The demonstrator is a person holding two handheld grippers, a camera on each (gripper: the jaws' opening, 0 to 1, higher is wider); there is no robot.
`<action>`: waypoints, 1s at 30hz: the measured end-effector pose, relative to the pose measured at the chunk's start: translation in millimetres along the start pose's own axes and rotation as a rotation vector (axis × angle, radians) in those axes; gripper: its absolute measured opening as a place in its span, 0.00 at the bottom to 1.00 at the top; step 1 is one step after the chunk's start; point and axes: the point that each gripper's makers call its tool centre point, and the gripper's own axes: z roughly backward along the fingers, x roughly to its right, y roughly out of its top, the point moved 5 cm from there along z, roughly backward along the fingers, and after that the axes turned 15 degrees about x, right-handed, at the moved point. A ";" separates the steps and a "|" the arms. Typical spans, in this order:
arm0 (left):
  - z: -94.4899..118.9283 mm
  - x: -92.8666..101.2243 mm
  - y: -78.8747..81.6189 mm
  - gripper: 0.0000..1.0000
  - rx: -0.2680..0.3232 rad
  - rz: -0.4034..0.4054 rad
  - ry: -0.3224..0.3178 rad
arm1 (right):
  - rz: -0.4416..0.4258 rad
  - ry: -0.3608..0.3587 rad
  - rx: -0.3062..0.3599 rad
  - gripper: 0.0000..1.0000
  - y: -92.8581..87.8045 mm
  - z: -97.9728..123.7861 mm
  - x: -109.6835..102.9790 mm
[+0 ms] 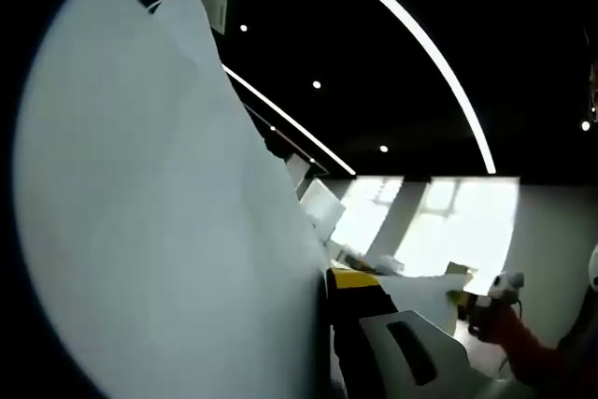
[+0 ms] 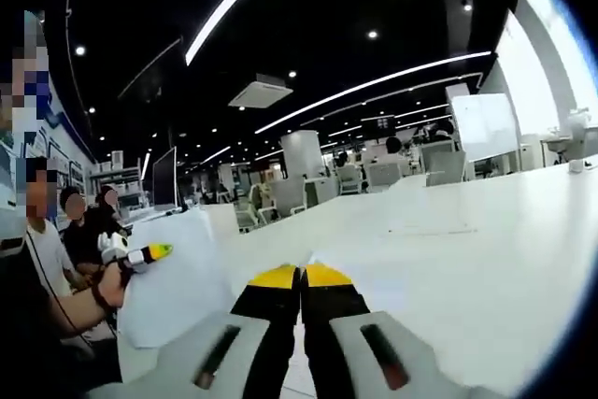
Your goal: Organize the stack of printing papers by aligning and flattening the scattered papers on the table
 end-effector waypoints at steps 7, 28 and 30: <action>-0.4 -0.1 -0.4 0.10 -0.003 0.000 0.001 | -0.001 0.033 0.000 0.00 3.7 -11.3 -10.9; -0.6 0.0 -0.6 0.10 -0.008 0.002 -0.002 | -0.003 0.178 0.057 0.00 22.9 -50.4 -59.4; -0.6 -0.2 -0.4 0.10 -0.008 0.003 -0.003 | -0.007 0.194 0.061 0.00 23.6 -54.1 -64.3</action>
